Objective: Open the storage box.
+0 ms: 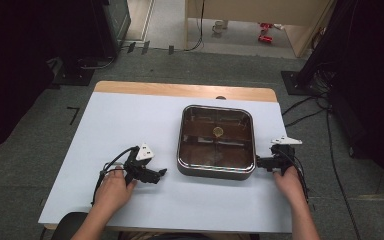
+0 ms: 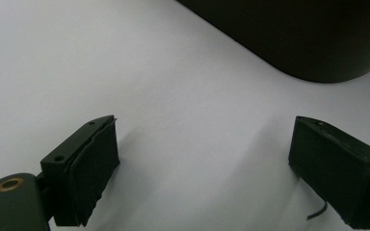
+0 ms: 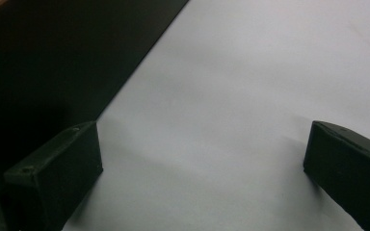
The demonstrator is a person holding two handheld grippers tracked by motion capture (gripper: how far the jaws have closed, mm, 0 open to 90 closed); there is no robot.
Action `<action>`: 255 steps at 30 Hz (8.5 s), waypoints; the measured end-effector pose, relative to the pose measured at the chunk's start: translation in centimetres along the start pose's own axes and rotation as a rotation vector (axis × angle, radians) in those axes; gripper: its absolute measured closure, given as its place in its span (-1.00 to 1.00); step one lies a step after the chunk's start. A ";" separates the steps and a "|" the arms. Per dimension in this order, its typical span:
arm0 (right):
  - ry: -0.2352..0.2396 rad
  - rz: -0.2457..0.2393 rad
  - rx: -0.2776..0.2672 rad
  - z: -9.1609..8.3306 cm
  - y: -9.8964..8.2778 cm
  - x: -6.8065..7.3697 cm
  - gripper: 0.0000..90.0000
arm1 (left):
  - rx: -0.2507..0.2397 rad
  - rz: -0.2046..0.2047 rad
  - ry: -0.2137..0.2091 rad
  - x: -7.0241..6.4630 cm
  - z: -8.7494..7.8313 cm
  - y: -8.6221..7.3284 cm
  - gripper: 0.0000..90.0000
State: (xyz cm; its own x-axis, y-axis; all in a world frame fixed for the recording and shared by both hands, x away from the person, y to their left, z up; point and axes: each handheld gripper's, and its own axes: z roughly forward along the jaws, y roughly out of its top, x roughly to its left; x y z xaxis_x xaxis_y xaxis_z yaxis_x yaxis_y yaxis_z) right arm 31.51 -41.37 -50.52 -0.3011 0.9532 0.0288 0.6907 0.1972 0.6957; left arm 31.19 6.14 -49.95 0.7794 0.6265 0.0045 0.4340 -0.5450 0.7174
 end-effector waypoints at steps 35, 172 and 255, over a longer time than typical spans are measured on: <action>-0.001 -0.003 0.001 0.0 0.0 0.0 -1.00 | 0.098 -0.022 0.018 -0.7 -0.2 1.6 -0.32; -0.004 -0.002 -0.002 0.0 0.0 0.0 -1.00 | -0.046 0.144 -0.204 -4.2 0.7 19.5 0.31; 0.004 -0.004 0.002 0.0 0.0 0.0 -1.00 | 0.040 -0.350 0.192 16.8 -2.9 4.9 0.31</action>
State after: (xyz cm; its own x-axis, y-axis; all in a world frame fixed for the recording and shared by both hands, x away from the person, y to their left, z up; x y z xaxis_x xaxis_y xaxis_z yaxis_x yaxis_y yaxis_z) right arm 31.58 -41.39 -50.51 -0.3066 0.9514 0.0286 0.6907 0.2017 0.6945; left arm 45.16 15.60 -44.31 0.4846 0.8687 -0.1026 0.6783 -0.2991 0.6711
